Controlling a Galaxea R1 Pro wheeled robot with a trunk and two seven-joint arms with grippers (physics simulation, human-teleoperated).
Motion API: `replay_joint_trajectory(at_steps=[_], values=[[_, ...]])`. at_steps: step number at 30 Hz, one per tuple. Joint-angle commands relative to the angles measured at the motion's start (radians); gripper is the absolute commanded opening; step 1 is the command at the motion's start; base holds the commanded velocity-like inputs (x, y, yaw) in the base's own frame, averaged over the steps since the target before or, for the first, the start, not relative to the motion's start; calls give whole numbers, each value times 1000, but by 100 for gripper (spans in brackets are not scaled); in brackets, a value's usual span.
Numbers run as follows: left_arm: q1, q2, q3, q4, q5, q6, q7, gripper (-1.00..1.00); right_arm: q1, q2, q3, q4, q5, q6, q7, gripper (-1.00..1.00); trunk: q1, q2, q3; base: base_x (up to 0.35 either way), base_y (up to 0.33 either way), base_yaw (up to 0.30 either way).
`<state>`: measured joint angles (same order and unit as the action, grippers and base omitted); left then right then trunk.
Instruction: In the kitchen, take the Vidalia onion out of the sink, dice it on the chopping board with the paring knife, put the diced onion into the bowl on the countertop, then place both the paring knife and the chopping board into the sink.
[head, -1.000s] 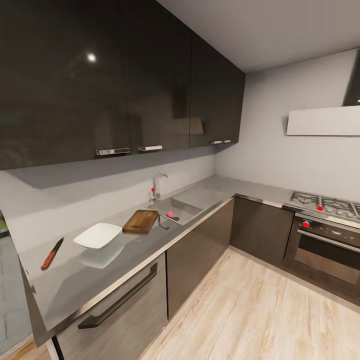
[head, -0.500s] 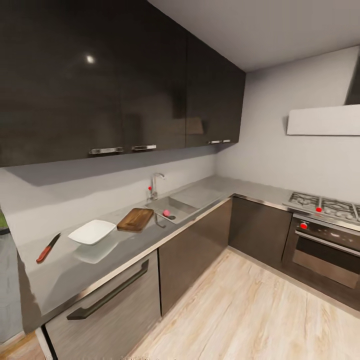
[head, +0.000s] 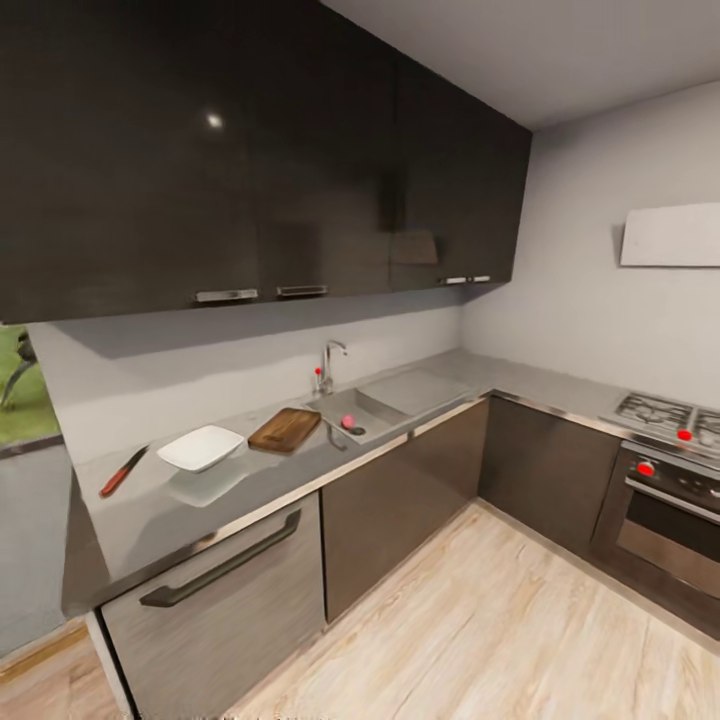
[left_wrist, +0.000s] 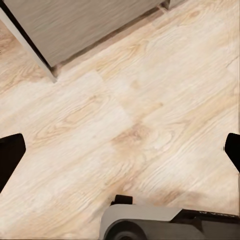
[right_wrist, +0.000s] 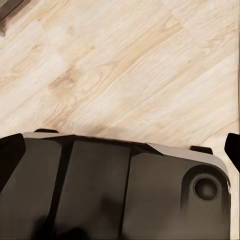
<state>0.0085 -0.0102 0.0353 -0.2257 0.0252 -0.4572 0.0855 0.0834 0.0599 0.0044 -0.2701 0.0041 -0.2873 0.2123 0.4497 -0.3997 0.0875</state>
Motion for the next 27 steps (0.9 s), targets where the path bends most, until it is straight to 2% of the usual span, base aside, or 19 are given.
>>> replay_joint_trajectory(at_steps=[1, 14, 27], values=[[1, -1, 3, -1, 2, -1, 0, 100, 1, 0, 0, -1, 0, -1, 2, 100, 0, 0, -1, 0, -317, 258], [1, -1, 5, -1, 4, -1, 0, 100, 1, 0, 0, -1, 1, -1, 1, 100, 0, 0, -12, 9, -318, 258], [1, 0, 6, -1, 8, -1, 0, 100, 1, 1, 0, -1, 3, -1, 1, 100, 0, 0, -23, 177, -292, 258]])
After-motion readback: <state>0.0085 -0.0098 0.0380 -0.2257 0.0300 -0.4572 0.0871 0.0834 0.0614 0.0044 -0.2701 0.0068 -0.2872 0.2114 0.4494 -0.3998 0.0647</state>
